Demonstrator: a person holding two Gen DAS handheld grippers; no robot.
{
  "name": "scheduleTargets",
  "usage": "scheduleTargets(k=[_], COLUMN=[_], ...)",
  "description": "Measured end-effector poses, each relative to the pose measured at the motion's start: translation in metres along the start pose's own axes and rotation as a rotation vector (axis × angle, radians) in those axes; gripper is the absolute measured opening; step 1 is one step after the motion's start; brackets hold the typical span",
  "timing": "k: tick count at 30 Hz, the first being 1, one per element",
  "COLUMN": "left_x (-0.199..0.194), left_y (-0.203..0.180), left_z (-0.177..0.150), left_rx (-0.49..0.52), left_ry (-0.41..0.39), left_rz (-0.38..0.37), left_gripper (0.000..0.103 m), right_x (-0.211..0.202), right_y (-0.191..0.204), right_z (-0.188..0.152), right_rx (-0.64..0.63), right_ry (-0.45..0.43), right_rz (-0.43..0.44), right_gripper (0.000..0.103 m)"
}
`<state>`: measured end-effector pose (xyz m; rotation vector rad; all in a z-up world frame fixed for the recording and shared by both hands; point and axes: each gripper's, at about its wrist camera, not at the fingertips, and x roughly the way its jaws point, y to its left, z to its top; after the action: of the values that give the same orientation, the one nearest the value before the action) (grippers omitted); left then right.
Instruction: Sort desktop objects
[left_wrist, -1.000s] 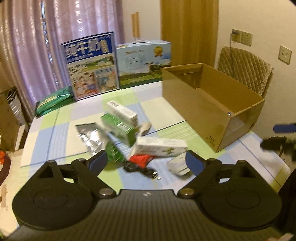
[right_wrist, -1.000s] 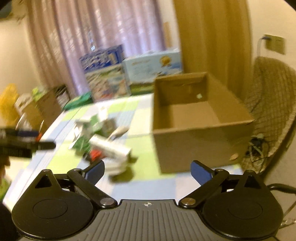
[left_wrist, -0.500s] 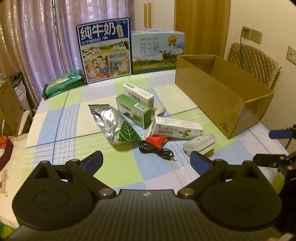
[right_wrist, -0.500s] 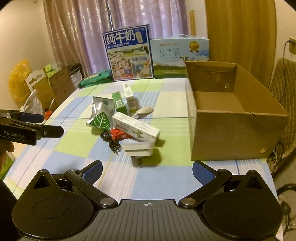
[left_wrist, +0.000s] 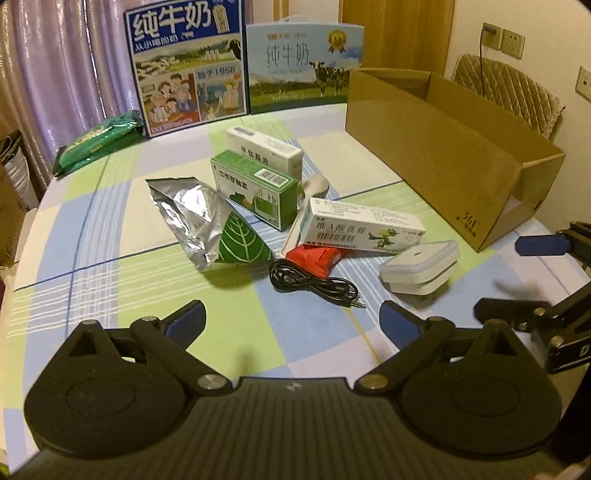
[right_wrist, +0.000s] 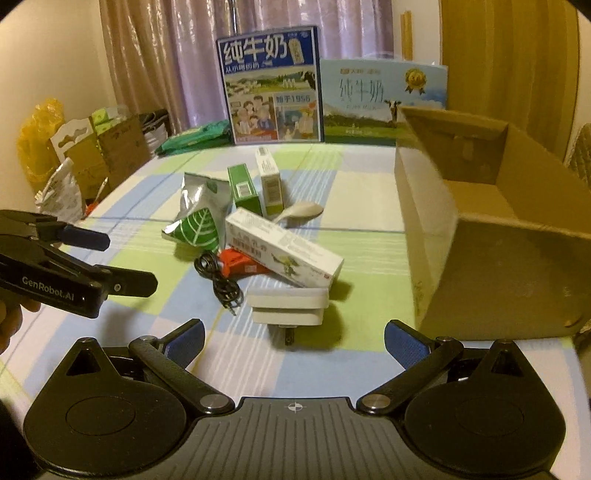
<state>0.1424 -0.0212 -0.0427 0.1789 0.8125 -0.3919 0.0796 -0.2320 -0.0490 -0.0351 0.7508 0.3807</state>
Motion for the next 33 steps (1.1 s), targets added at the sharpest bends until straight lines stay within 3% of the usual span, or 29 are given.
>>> scheduleTargets(k=[8, 18, 20, 27, 30, 33], left_x=[0.035, 0.054, 0.057, 0.065, 0.067, 0.071], left_y=[0.010, 0.010, 0.010, 0.011, 0.008, 0.005], left_z=[-0.006, 0.002, 0.003, 0.003, 0.004, 0.006], left_rx=[-0.013, 0.105, 0.109, 0.120, 0.135, 0.156], left_ry=[0.047, 0.067, 0.072, 0.088, 0.087, 0.086], left_rz=[-0.011, -0.056, -0.050, -0.054, -0.059, -0.060], left_gripper=[0.098, 0.098, 0.098, 0.098, 0.098, 0.098], right_x=[0.039, 0.060, 0.061, 0.064, 0.066, 0.064], right_y=[0.001, -0.001, -0.001, -0.001, -0.002, -0.002], right_z=[-0.007, -0.006, -0.006, -0.004, -0.004, -0.005], right_rx=[-0.033, -0.054, -0.054, -0.043, -0.037, -0.038], right_ry=[-0.009, -0.055, -0.058, -0.066, -0.057, -0.051], right_rz=[0.010, 0.011, 0.012, 0.016, 0.020, 0.016], right_gripper=[0.100, 0.098, 0.092, 0.086, 0.066, 0.064])
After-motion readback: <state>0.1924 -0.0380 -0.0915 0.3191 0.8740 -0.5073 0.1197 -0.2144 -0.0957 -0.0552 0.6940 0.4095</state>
